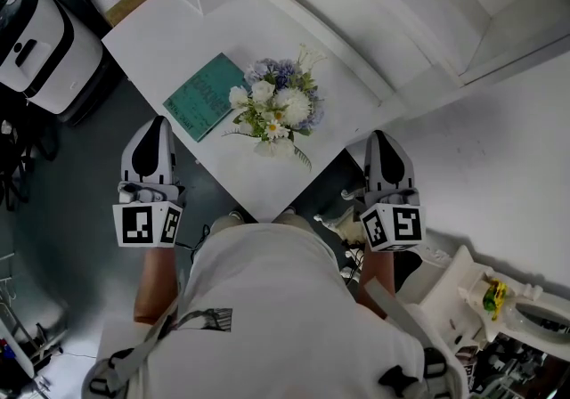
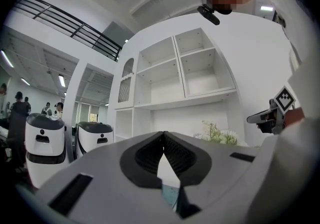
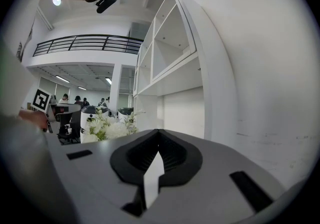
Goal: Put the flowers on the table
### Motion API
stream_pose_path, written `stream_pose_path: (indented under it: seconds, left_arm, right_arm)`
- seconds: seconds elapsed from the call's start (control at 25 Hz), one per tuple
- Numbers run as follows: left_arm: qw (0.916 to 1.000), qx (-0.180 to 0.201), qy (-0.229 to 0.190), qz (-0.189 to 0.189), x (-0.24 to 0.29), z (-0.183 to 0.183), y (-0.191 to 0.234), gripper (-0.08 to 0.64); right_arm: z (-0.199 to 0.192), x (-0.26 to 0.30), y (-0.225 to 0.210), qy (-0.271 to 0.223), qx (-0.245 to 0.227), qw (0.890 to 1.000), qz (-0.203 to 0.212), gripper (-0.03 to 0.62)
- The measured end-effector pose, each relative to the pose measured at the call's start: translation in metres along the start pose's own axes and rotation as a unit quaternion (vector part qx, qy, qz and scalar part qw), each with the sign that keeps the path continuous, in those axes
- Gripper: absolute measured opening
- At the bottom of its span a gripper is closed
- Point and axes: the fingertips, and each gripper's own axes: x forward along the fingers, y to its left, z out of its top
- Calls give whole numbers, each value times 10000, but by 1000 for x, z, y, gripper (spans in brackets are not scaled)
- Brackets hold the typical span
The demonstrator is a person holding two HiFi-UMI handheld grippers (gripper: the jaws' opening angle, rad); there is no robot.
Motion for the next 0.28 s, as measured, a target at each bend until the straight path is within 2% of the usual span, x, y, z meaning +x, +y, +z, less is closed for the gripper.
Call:
stream_pose_path:
  seconds: [0.28]
  left_arm:
    - [10000,-9,8,-11,1,-1,1,15]
  right_arm:
    - [-3,1,3,38,-23,10000,1,10]
